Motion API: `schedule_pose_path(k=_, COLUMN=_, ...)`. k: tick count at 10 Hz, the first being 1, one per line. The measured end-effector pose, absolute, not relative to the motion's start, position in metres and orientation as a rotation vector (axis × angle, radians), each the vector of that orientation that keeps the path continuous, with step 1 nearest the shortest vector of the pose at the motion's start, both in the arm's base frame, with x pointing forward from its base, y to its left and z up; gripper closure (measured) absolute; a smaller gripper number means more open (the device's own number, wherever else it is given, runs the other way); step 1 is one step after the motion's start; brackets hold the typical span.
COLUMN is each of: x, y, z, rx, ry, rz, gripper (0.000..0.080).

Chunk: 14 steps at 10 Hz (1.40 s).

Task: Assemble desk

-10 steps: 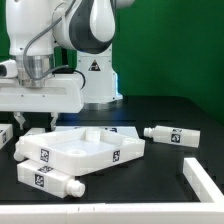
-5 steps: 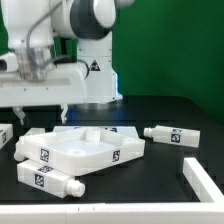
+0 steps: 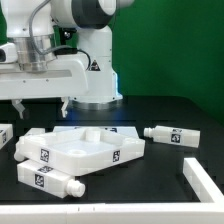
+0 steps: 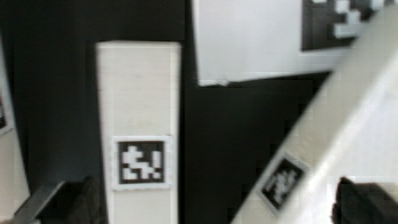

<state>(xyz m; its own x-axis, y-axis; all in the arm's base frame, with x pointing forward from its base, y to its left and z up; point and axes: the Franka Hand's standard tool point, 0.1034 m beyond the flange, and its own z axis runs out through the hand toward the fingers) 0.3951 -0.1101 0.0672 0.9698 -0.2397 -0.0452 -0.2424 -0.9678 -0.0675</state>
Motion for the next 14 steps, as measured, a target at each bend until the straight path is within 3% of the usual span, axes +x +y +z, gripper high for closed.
schedule_pose_path(k=3, x=0.415, y=-0.082, z=0.059, rx=-3.042, ry=0.705, rz=-0.052, gripper=0.0151)
schedule_pose_path(k=7, x=0.404, y=-0.089, z=0.053, rx=-3.044, ry=0.726, rz=-0.064, gripper=0.0151)
schedule_pose_path(k=11, x=0.398, y=-0.090, z=0.024, rx=-3.080, ry=0.950, rz=-0.204, gripper=0.0151)
schedule_pose_path(k=14, x=0.405, y=-0.092, z=0.019, rx=-3.105, ry=0.933, rz=-0.242, gripper=0.0151)
